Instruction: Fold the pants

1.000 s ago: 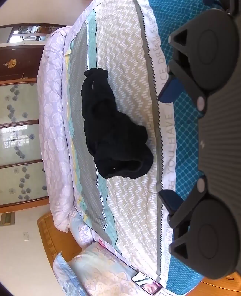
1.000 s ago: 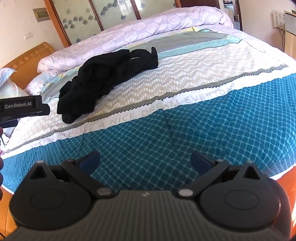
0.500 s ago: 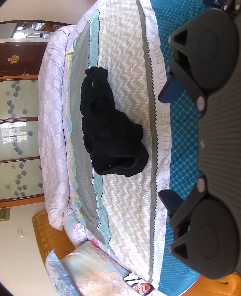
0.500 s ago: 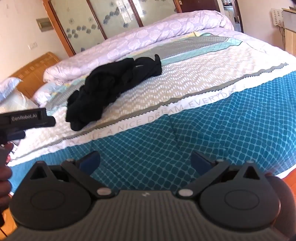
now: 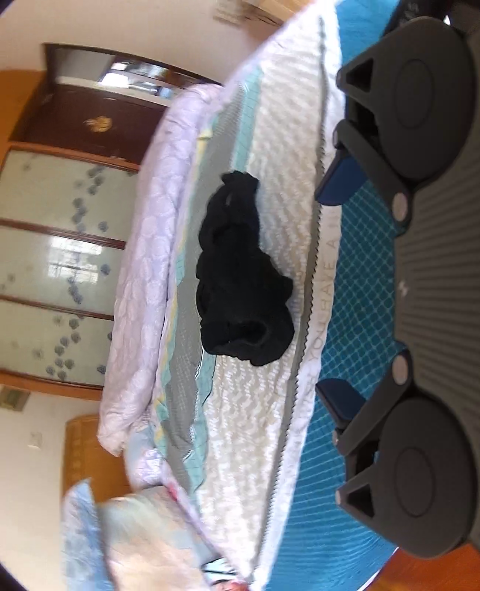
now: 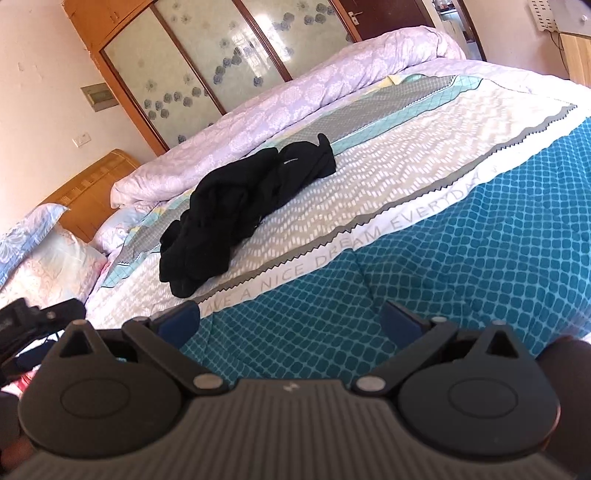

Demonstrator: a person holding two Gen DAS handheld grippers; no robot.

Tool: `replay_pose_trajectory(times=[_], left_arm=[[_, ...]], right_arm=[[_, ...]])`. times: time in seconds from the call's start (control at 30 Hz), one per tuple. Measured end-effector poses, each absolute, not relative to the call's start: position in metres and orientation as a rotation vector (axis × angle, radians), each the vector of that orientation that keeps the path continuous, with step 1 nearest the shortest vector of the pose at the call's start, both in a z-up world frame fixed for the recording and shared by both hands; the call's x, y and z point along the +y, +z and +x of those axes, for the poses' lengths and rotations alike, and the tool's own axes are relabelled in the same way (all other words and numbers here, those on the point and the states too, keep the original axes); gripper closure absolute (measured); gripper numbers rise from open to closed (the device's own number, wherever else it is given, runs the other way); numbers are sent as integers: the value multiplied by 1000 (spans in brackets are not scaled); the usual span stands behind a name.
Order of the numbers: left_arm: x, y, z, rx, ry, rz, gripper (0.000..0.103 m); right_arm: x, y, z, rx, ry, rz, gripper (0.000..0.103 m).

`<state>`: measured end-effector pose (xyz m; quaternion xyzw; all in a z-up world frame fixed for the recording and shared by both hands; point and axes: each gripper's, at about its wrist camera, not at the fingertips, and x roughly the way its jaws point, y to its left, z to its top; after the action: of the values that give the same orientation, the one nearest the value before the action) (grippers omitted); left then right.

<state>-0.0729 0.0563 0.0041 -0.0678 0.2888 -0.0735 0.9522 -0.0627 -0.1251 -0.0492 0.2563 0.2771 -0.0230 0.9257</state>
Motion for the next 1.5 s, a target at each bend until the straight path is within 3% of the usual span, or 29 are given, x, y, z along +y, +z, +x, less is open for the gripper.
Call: replay_pose_trajectory(times=[0.17,0.27,0.33,0.4,0.47,0.5,0.53,0.6,0.83,0.9,1.03,1.1,1.17,1.23,1.3,1.37,1.43,1.5], left_arm=[[45,0,-33,617,-165,-46,0],[37,-10,21,577,-94,65,1],[30,-27,64,595,-49,135,11],[22,-51,111,711,-31,172,28],[18,-73,148,818,-23,171,59],[18,-80,161,856,-27,148,67],[21,-84,174,891,-36,99,85],[34,-76,175,897,-48,3,90],[117,58,110,636,-181,-309,93],[144,93,81,533,-185,-346,101],[183,148,9,244,-98,-302,101],[190,152,-5,220,-38,-277,101],[182,132,0,305,-29,-243,100],[162,97,18,449,-57,-216,91],[141,59,37,571,-125,-208,60],[108,14,61,650,-180,-145,39],[81,-27,93,697,-176,-23,38],[63,-63,116,756,-159,67,44]], right_arm=[[-140,-59,-64,551,-75,553,5],[-151,-64,-55,559,-112,542,24],[-162,-67,-48,583,-102,566,36],[-168,-71,-46,586,-107,567,36],[-171,-76,-46,594,-131,568,36],[-173,-78,-46,599,-137,578,36],[-175,-79,-46,603,-142,585,36],[-175,-78,-44,608,-144,572,36],[-172,-74,-4,608,-50,499,36],[-163,-72,14,605,11,493,36],[-151,-71,46,581,90,519,36],[-147,-74,67,588,103,509,36],[-148,-79,86,595,106,517,36],[-153,-81,108,594,101,539,36],[-165,-82,133,602,78,567,36],[-181,-84,159,608,36,607,36],[-197,-89,187,624,-22,638,35],[-203,-97,211,648,-38,649,35]])
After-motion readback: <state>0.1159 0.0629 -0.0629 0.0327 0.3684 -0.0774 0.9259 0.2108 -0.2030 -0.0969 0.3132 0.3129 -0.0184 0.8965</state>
